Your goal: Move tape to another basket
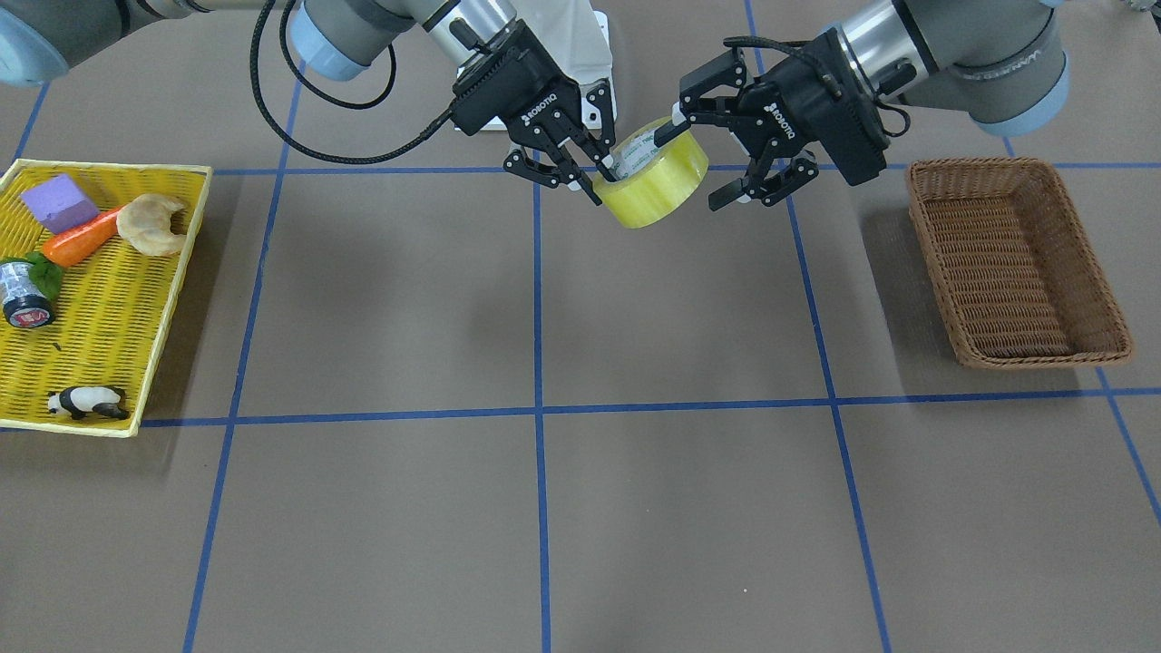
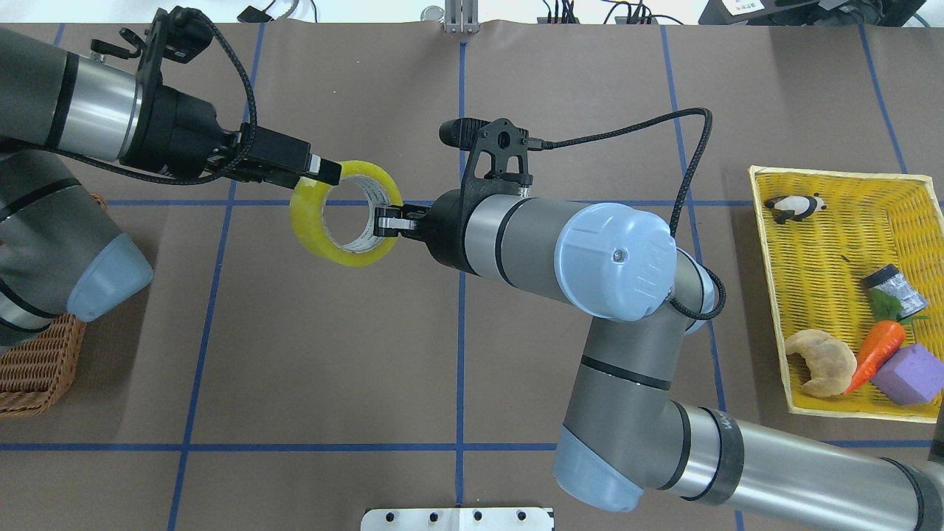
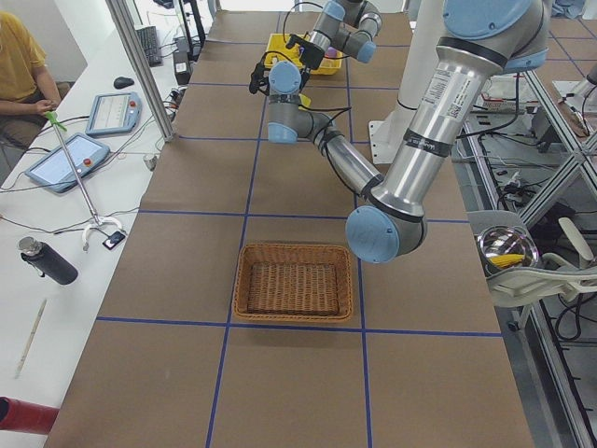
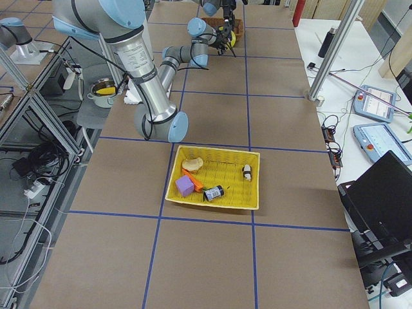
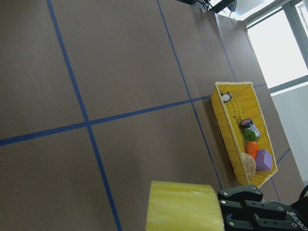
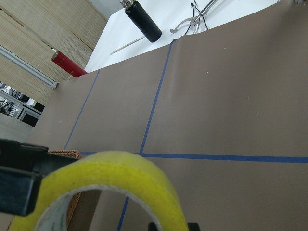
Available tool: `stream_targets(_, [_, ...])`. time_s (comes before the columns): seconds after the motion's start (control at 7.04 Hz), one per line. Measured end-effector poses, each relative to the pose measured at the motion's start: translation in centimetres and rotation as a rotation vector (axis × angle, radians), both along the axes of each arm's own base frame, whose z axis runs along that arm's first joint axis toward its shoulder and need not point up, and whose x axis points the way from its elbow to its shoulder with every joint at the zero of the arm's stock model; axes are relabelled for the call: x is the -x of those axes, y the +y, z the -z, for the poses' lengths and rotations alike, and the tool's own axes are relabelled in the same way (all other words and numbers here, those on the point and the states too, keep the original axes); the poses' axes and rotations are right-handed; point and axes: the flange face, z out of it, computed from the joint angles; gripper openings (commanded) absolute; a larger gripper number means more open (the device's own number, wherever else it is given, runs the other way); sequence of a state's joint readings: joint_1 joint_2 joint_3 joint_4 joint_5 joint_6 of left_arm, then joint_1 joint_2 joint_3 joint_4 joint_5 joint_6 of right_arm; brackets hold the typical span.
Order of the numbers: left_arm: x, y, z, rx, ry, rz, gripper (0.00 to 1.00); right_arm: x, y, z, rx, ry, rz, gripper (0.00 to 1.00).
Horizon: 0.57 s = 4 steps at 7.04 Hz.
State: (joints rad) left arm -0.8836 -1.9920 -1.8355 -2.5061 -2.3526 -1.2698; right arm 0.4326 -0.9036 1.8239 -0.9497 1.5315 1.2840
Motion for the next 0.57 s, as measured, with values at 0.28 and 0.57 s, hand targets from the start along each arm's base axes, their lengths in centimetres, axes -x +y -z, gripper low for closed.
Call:
stream_targets(0.28, [-0.1,0.2,-0.36,-0.008,0.007,-0.004,0.98,-0.06,-0.08,0.01,0.0,-0.001,-0.005,0.0])
stream_targets(0.57, [-0.46,0.76,-0.67,-0.024,0.021,-0.015,0.98,-0.11,-0.16,0.01,-0.001,0.0,-0.013,0.0])
